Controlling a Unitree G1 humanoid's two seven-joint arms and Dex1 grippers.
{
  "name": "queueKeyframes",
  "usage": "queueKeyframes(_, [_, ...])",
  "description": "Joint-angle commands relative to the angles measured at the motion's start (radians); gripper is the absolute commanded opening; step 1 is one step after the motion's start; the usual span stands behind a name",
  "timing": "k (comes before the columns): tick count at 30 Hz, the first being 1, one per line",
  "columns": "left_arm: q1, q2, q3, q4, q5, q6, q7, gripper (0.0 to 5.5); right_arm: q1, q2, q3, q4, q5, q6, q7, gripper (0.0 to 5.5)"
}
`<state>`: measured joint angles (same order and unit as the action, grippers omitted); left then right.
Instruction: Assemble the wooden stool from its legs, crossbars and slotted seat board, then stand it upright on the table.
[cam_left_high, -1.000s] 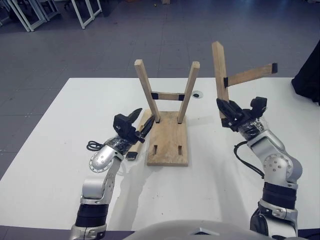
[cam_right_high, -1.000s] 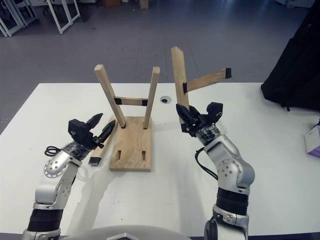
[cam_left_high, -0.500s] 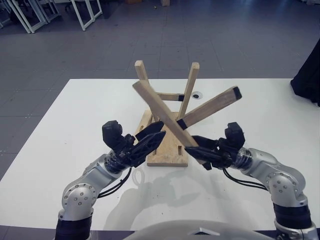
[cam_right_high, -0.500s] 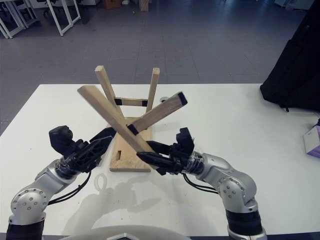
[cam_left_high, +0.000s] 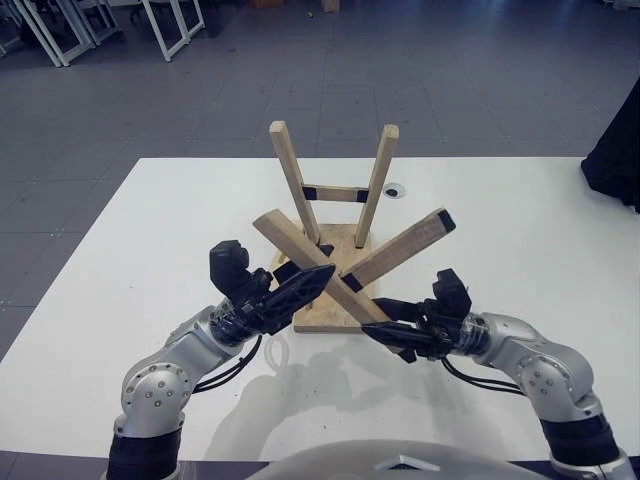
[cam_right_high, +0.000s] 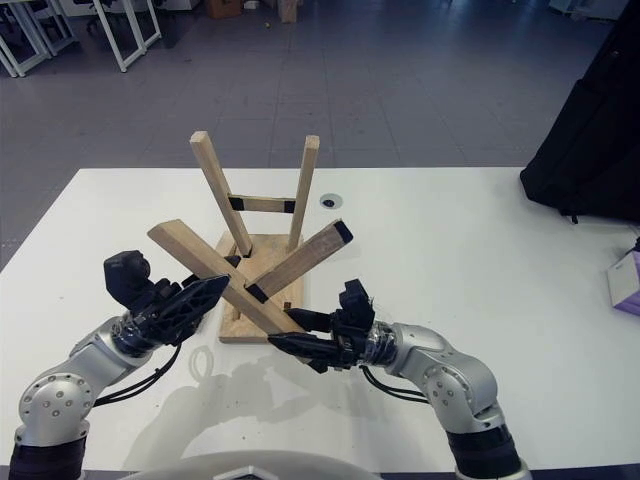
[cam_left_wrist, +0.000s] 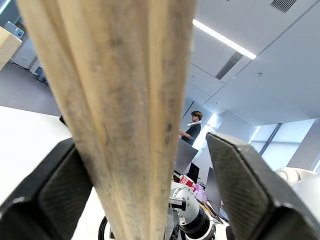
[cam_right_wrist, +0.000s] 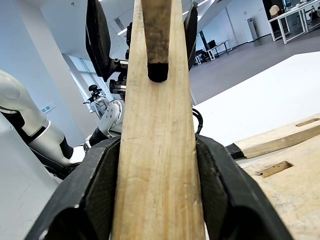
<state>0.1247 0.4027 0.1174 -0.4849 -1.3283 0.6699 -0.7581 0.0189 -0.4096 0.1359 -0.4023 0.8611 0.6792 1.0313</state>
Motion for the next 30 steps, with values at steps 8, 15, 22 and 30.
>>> queueKeyframes(8, [-0.024, 0.014, -0.007, 0.021, 0.070, 0.002, -0.022, 2.07, 0.012, 0.004, 0.011, 0.035, -0.018, -0.033, -0.003, 2.03])
queueKeyframes(15, [-0.038, 0.016, 0.002, 0.027, 0.087, -0.001, -0.037, 2.07, 0.010, 0.017, 0.009, 0.049, -0.024, -0.008, -0.068, 2.40])
queueKeyframes(22, [-0.181, 0.179, 0.178, 0.206, 0.221, -0.087, -0.113, 2.06, -0.015, 0.007, -0.054, 0.038, 0.022, 0.027, -0.149, 3.74])
queueKeyframes(30, [-0.239, 0.267, 0.077, 0.295, 0.515, -0.232, -0.291, 2.06, -0.045, -0.018, -0.090, 0.029, 0.017, 0.050, -0.180, 5.01])
